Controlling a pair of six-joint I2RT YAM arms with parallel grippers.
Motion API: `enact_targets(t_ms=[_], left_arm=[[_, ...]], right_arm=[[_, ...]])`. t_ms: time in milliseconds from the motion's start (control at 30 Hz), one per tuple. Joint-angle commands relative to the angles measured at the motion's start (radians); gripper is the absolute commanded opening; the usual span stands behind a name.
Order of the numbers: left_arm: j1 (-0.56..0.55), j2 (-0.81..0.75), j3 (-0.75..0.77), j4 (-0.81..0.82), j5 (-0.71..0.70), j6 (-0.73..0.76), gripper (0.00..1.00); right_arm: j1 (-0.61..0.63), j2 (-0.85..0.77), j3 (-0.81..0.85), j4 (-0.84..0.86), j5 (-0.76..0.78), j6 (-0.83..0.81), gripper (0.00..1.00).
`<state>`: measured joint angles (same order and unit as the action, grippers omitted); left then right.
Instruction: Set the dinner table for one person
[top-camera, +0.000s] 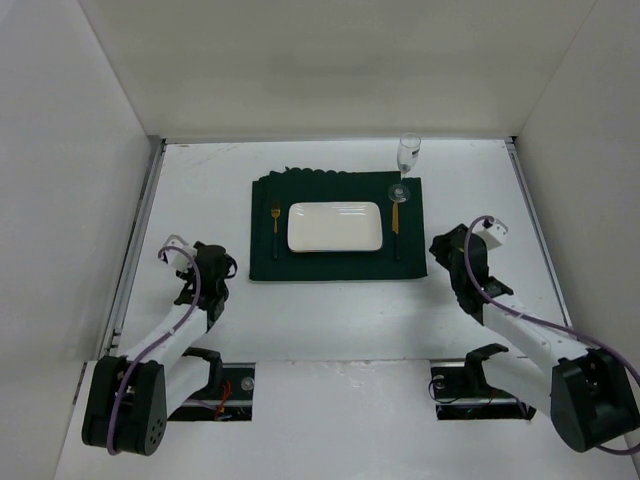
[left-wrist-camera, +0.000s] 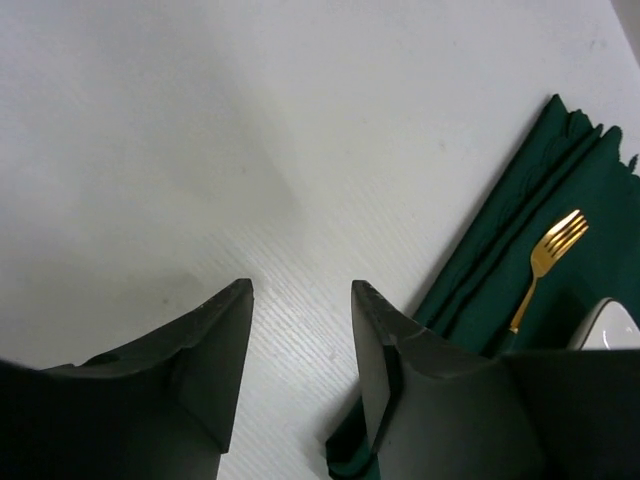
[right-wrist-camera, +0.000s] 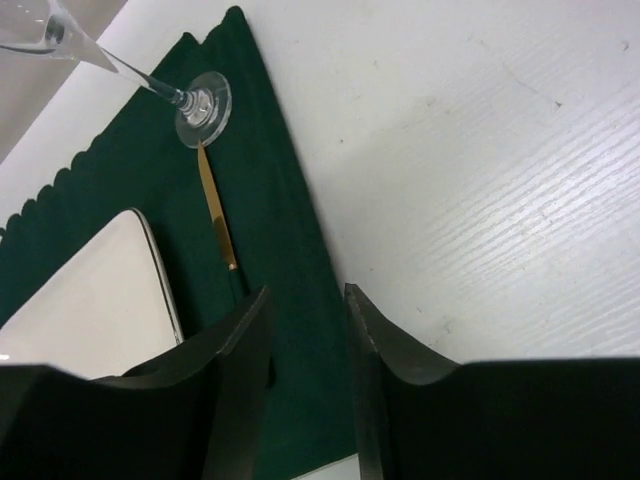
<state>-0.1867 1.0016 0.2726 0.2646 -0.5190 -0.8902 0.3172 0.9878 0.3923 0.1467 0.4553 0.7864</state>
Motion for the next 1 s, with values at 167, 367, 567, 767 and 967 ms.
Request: enact_targets(t_ms=[167,367,567,767,967], left_arm=[[0.007,0.041,0.117,-0.134,-0.012,0.053,0.46],[0.005,0.117,0.178,-0.202,0.007,0.051,0.49],[-0.013,0.138,0.195,-0.177,0.008,0.065,0.50],[-0.044,0.215,0.237,-0.145,0.034,0.079,0.49],[-0.102,0.262,0.258,-0.096,0.028,0.129,0.49]], right_arm=[[0.041,0.124,0.069,0.094,-0.035,0.034,0.57],[0.032,0.137,0.062,0.094,-0.049,0.037,0.17],[-0.008,0.023,0.008,0.079,0.022,0.077,0.06],[-0.019,0.040,-0.001,0.097,0.025,0.099,0.18],[-0.019,0.098,0.006,0.132,-0.001,0.088,0.49]])
